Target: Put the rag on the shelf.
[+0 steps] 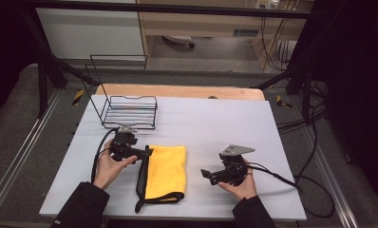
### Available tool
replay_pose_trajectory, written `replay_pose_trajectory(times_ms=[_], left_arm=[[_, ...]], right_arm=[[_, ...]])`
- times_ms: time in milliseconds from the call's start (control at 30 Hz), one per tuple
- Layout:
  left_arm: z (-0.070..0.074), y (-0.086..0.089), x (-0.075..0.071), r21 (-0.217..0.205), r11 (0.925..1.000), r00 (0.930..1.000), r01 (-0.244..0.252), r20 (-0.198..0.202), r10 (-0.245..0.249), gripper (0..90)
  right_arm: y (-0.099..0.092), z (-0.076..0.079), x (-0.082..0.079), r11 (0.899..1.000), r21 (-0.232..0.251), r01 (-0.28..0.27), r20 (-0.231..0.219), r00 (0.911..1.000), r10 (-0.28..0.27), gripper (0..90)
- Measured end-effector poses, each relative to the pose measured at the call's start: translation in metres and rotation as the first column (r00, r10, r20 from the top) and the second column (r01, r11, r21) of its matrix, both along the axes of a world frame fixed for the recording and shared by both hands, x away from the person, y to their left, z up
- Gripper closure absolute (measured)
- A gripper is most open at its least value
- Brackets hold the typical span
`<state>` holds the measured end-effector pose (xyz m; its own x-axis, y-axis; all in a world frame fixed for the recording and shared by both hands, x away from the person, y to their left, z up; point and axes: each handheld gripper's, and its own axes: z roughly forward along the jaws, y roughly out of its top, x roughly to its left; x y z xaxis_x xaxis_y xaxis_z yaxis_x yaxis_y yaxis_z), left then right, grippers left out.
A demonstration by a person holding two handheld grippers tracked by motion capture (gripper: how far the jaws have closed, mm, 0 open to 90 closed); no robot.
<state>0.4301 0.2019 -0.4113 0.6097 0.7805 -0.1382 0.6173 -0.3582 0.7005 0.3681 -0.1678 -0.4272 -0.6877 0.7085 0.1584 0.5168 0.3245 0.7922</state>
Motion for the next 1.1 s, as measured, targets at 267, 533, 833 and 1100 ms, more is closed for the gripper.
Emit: replay_pose_trajectory(times_ms=[267,533,833,1100], left_arm=[[-0.014,-0.003,0.009,0.045,0.999,0.9997,-0.004,-0.024,0.005,32.9],[-0.025,-0.004,0.014,0.042,0.999,0.9982,-0.013,-0.058,0.015,45.7],[-0.028,-0.012,0.013,0.034,0.9994,0.9976,-0.002,-0.068,0.004,60.4],[-0.031,-0.012,0.015,0.014,0.9998,0.9968,-0.016,-0.079,0.018,58.8]], right_arm=[[0.001,-0.001,-0.001,1.0,0.006,-0.004,-0.011,0.9999,0.004,1.4],[0.002,-0.002,-0.001,1.0,0.016,-0.015,-0.025,0.9996,0.016,2.5],[0.002,-0.001,0.0,0.999,0.027,-0.023,-0.031,0.9992,0.024,3.5],[0.004,-0.001,0.004,0.998,0.054,-0.012,-0.043,0.999,0.014,4.7]])
